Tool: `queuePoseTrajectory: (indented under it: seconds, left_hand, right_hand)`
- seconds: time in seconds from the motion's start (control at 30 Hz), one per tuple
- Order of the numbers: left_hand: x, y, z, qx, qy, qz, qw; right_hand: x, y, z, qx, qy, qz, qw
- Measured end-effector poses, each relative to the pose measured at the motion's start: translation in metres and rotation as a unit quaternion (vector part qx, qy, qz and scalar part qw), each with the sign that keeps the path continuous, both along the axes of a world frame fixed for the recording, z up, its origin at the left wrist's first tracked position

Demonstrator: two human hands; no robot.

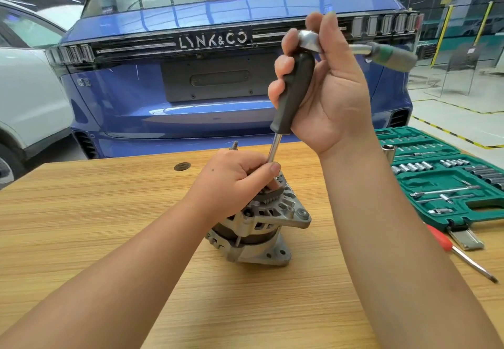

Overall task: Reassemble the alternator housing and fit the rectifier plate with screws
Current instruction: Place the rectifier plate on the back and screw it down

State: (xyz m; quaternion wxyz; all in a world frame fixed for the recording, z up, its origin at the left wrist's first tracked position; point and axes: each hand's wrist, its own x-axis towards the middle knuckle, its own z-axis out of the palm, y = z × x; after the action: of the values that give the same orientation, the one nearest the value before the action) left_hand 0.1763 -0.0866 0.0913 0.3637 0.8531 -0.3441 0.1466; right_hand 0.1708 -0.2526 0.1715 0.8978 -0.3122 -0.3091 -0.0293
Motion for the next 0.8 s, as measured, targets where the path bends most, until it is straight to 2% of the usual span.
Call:
queuePoseTrajectory:
  seconds: [0.1,0.13,0.2,0.23,0.27,0.33,0.47,0.57,0.67,0.8]
  left_hand:
    - [-0.001,-0.001,0.0,-0.004,-0.007,0.004,1.0]
    - [-0.001,-0.001,0.0,-0.006,-0.006,0.005,1.0]
    - [-0.002,-0.001,0.001,-0.006,-0.005,0.005,1.0]
    - [-0.003,-0.002,0.001,-0.004,-0.006,0.004,1.0]
    - [-0.003,-0.002,0.001,-0.002,-0.008,0.003,1.0]
    - [-0.002,-0.001,0.001,0.004,-0.007,0.004,1.0]
    - [0.0,0.0,0.001,0.014,-0.009,0.006,1.0]
    - [0.001,0.001,0.001,0.026,-0.016,0.004,1.0]
    - [0.002,0.001,0.0,0.014,-0.009,0.0,1.0]
    - [0.001,0.001,-0.002,-0.003,-0.014,0.0,1.0]
  right_hand:
    - [-0.002,0.01,0.0,-0.002,-0.041,-0.132,0.99]
    - [-0.002,0.013,-0.001,-0.006,-0.057,-0.208,0.976]
    - [-0.001,0.018,-0.003,-0.019,-0.086,-0.38,0.921]
    - [-0.001,0.021,-0.004,-0.021,-0.09,-0.432,0.897]
    - [-0.002,0.023,-0.004,-0.021,-0.086,-0.448,0.89]
    - [-0.005,0.026,-0.003,-0.024,-0.059,-0.401,0.914]
    - [0.0,0.01,0.002,-0.03,0.053,-0.153,0.986]
    - [0.004,-0.005,0.002,-0.034,0.115,-0.012,0.993]
    - [0.003,-0.007,-0.002,-0.036,0.065,0.038,0.997]
    - [-0.002,0.0,-0.001,-0.014,0.014,0.02,1.0]
